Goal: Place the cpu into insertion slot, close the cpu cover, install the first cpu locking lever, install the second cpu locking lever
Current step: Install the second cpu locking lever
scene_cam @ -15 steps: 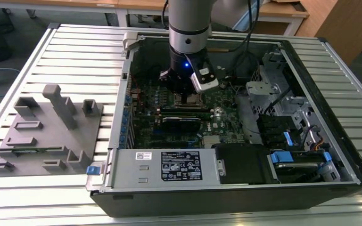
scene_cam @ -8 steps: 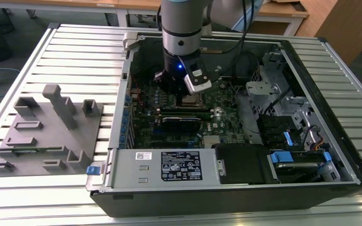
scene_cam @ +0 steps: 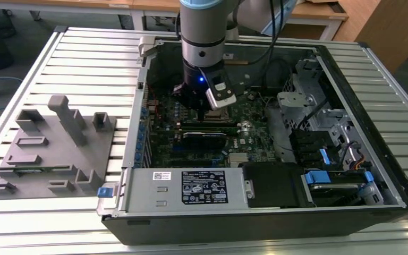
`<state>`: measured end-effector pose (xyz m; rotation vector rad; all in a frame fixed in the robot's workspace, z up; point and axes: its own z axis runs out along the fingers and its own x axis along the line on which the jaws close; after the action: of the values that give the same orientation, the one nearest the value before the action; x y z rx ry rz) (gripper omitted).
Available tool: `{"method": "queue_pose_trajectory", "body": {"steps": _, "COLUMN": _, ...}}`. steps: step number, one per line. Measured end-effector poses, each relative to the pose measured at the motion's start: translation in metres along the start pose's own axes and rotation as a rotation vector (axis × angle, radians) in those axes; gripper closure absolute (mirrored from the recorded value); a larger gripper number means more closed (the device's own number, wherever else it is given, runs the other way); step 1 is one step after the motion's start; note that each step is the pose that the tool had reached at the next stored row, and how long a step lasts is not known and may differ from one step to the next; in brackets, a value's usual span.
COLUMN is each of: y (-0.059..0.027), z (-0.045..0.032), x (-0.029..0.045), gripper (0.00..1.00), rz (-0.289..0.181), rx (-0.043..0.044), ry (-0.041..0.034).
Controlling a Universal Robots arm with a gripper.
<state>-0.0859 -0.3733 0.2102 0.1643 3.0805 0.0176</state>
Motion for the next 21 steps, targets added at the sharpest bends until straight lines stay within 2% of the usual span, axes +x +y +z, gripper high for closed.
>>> {"method": "queue_pose_trajectory", "body": {"steps": 5, "y": 0.0, "z": 0.0005, "x": 0.0008, "gripper": 0.9, "rz": 0.0, "rx": -0.0004, "ry": -0.0002}}
{"method": "queue_pose_trajectory", "body": {"steps": 13, "y": -0.0007, "z": 0.0023, "x": 0.0066, "gripper": 0.9, "rz": 0.0, "rx": -0.0022, "ry": 0.0001}}
{"method": "queue_pose_trajectory", "body": {"steps": 18, "y": -0.0011, "z": 0.005, "x": 0.0097, "gripper": 0.9, "rz": 0.002, "rx": -0.032, "ry": 0.0033}}
{"method": "queue_pose_trajectory", "body": {"steps": 21, "y": -0.0011, "z": 0.0062, "x": 0.0105, "gripper": 0.9, "rz": 0.002, "rx": -0.0389, "ry": 0.0039}}
